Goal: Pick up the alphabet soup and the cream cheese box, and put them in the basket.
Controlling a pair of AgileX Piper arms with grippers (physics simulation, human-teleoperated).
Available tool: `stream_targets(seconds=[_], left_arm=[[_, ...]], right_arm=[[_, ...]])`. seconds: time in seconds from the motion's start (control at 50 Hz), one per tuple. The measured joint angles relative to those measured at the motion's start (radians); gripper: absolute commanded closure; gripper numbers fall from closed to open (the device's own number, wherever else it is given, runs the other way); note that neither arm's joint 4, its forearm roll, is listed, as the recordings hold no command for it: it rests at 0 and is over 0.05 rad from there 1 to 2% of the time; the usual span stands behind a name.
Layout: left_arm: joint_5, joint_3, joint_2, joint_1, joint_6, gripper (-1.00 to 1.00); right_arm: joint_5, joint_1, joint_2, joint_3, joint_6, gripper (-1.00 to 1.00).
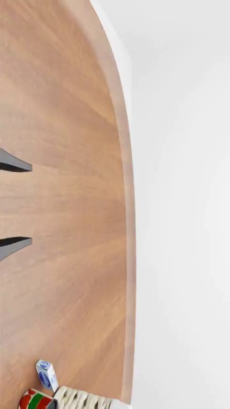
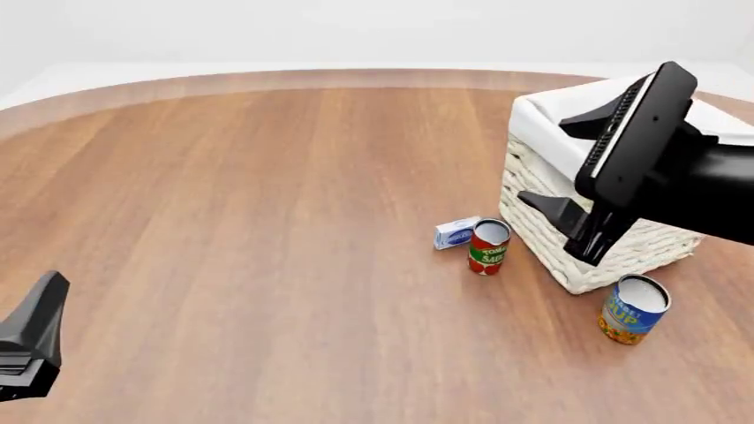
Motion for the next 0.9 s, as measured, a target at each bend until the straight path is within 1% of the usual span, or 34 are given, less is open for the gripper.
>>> stream_targets(seconds=[0.14,0.54,0.9], left_arm=[[0.0,0.0,0.0,0.0,0.0,-1.0],[0.0,0.0,0.0,0.0,0.0,-1.0],[0.0,0.0,0.0,0.0,0.0,-1.0]], right_arm=[[0.014,0.012,0.029,-0.025,-0.018,-1.0],[0.023,0.018,0.052,-0.048,-0.029,-1.0],[0.004,0.007,0.125,-0.088,-0.085,-1.0]])
